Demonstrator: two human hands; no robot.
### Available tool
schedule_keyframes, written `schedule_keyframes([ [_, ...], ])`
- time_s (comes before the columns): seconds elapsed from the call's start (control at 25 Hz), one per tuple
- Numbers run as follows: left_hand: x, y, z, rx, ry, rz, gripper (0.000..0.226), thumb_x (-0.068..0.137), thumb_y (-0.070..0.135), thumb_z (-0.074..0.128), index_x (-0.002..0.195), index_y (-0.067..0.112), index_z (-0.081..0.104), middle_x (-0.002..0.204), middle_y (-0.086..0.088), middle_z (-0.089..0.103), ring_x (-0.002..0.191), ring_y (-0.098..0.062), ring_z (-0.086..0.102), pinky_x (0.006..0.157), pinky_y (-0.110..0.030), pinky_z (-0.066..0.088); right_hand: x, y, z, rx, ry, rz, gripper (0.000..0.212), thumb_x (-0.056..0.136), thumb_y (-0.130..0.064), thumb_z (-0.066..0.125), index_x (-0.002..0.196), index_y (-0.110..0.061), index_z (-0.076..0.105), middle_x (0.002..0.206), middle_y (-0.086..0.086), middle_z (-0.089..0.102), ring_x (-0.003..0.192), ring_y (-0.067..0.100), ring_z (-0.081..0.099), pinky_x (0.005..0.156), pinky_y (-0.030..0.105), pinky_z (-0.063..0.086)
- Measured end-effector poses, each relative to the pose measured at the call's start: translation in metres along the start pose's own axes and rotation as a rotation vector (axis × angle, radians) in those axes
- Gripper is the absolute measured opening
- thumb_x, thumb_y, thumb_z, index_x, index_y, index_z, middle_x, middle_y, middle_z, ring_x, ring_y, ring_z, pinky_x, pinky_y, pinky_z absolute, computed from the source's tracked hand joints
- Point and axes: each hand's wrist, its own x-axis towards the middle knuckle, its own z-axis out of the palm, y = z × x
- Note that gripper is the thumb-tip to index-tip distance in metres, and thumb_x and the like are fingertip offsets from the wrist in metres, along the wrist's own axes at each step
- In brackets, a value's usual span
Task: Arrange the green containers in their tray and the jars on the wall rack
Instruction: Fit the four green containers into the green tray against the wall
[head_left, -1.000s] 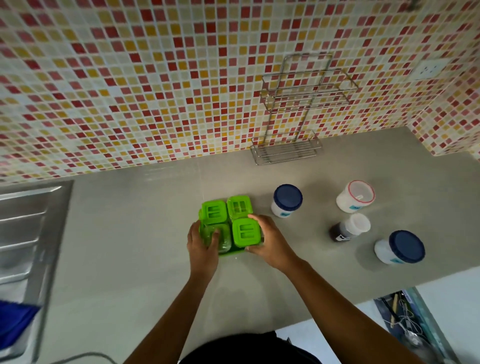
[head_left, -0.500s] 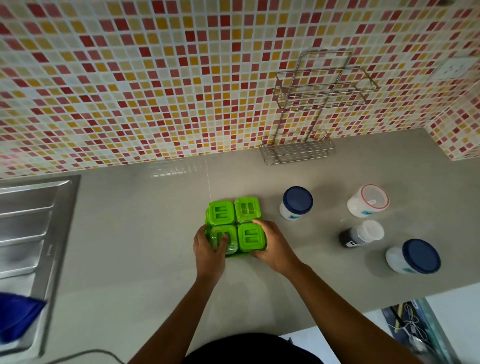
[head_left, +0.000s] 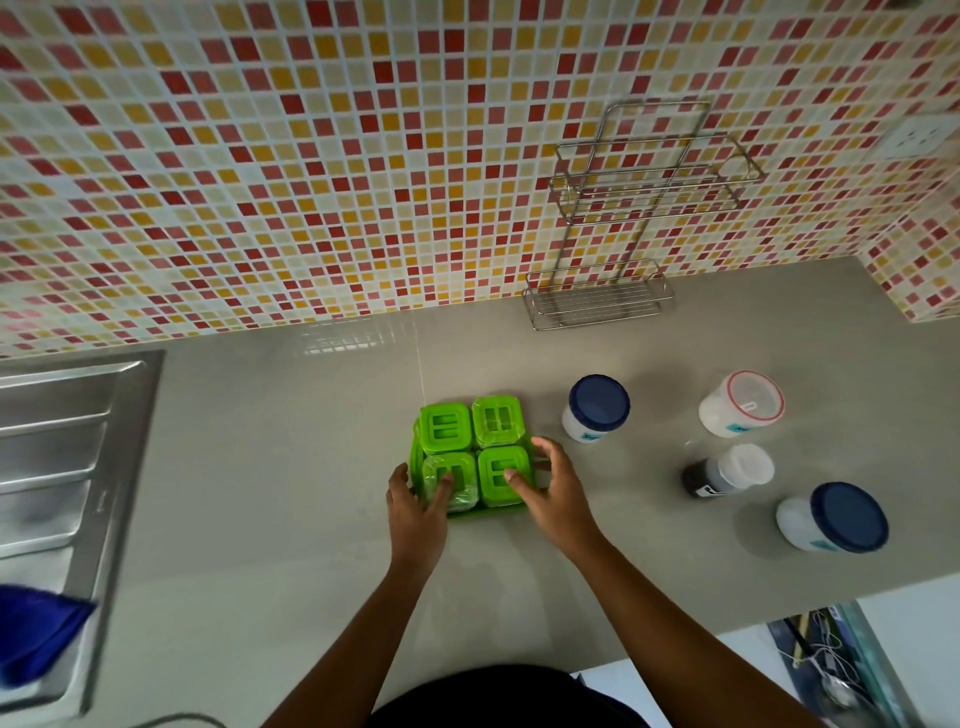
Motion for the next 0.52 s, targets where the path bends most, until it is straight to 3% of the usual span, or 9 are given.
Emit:
schedule_keyframes([
  [0.08, -0.001, -0.003, 0.0, -0.041, -0.002, -0.026, 0.063, 0.085, 0.029, 0.073, 0.136, 0.014, 0.04, 0.128, -0.013, 0.059, 0.112, -0.028, 0.063, 0.095, -0.05, 0.053, 0.002, 0.001, 0.002, 0.022, 0.058, 0.099, 0.066, 0.083, -0.033, 0.075, 0.138, -0.013, 0.044, 0.134, 0.006, 0.053, 0.12, 0.021, 0.052, 0.102, 0.039, 0.045],
  [0.2, 0.0, -0.005, 0.001, -0.06, -0.002, -0.05, 0.068, 0.083, 0.025, 0.075, 0.138, 0.012, 0.037, 0.127, -0.01, 0.059, 0.109, -0.028, 0.064, 0.093, -0.049, 0.054, 0.006, 0.003, 0.007, 0.115, 0.006, 0.311, 0.073, 0.083, -0.038, 0.074, 0.142, -0.016, 0.037, 0.126, 0.008, 0.057, 0.107, 0.02, 0.058, 0.093, 0.035, 0.048],
  [0.28, 0.002, -0.005, 0.002, -0.044, 0.001, -0.064, 0.073, 0.082, 0.024, 0.076, 0.141, 0.013, 0.034, 0.127, -0.009, 0.059, 0.107, -0.029, 0.064, 0.092, -0.049, 0.054, 0.01, 0.002, 0.01, 0.175, -0.02, 0.393, 0.072, 0.081, -0.039, 0.075, 0.139, -0.018, 0.037, 0.118, 0.009, 0.064, 0.101, 0.023, 0.064, 0.093, 0.041, 0.052],
  [0.52, 0.019, 0.005, 0.005, -0.065, 0.011, -0.108, 0.078, 0.08, 0.027, 0.078, 0.143, 0.019, 0.031, 0.127, -0.009, 0.058, 0.105, -0.029, 0.065, 0.09, -0.055, 0.055, 0.033, -0.01, 0.014, 0.236, 0.005, 0.396, 0.062, 0.078, -0.035, 0.08, 0.126, -0.016, 0.046, 0.114, 0.013, 0.068, 0.102, 0.027, 0.067, 0.093, 0.051, 0.053],
])
